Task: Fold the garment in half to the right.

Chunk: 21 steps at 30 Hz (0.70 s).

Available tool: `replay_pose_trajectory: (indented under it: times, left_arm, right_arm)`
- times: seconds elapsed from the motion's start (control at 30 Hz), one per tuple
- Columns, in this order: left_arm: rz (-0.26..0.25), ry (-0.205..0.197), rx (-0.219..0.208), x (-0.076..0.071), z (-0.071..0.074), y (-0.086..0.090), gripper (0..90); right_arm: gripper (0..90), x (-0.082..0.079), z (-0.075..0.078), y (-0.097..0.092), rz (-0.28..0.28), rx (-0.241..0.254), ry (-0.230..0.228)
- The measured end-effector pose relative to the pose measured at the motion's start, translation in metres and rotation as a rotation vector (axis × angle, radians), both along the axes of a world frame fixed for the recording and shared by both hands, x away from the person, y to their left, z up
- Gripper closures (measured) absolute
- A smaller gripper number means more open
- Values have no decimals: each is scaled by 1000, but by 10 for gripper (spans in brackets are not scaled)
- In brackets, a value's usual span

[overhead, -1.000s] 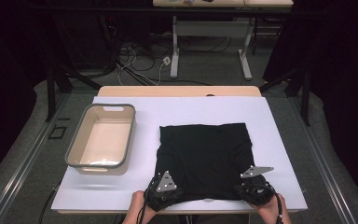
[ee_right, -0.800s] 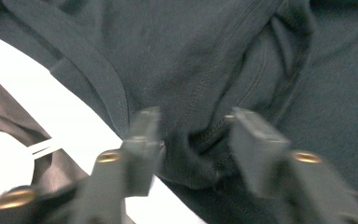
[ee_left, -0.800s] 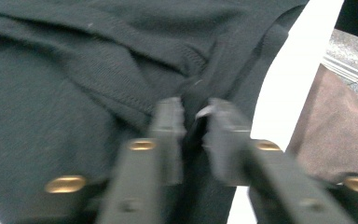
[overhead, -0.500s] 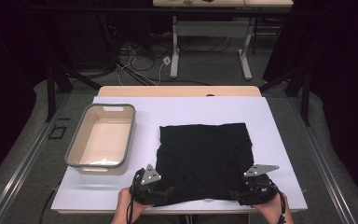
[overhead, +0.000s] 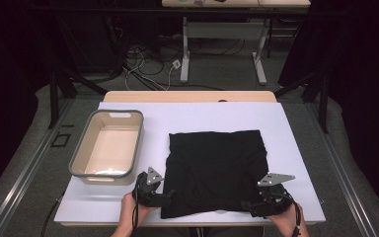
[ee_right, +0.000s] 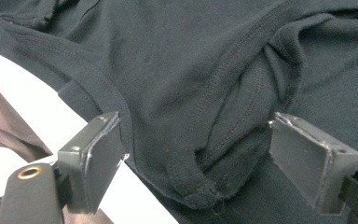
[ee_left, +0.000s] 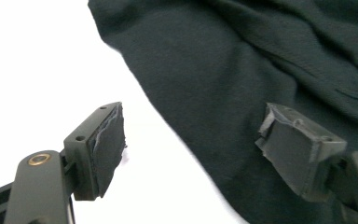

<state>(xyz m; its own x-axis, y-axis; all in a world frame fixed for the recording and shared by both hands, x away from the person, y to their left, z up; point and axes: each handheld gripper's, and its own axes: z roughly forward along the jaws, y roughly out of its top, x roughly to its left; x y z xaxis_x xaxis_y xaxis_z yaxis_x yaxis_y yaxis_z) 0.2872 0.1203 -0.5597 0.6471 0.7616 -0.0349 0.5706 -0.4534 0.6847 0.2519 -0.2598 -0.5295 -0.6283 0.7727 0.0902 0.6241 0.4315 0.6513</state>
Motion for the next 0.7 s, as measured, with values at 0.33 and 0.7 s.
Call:
replay_pose_trajectory:
  times: [0.33,0.7]
  left_arm:
    - [-28,-15,-10,0,-1,-3,453]
    - [-60,-19,-61,5,-4,1,795]
  right_arm:
    - [176,2,-3,1,-8,-7,-17]
    - [177,2,-2,2,9,-41,-31]
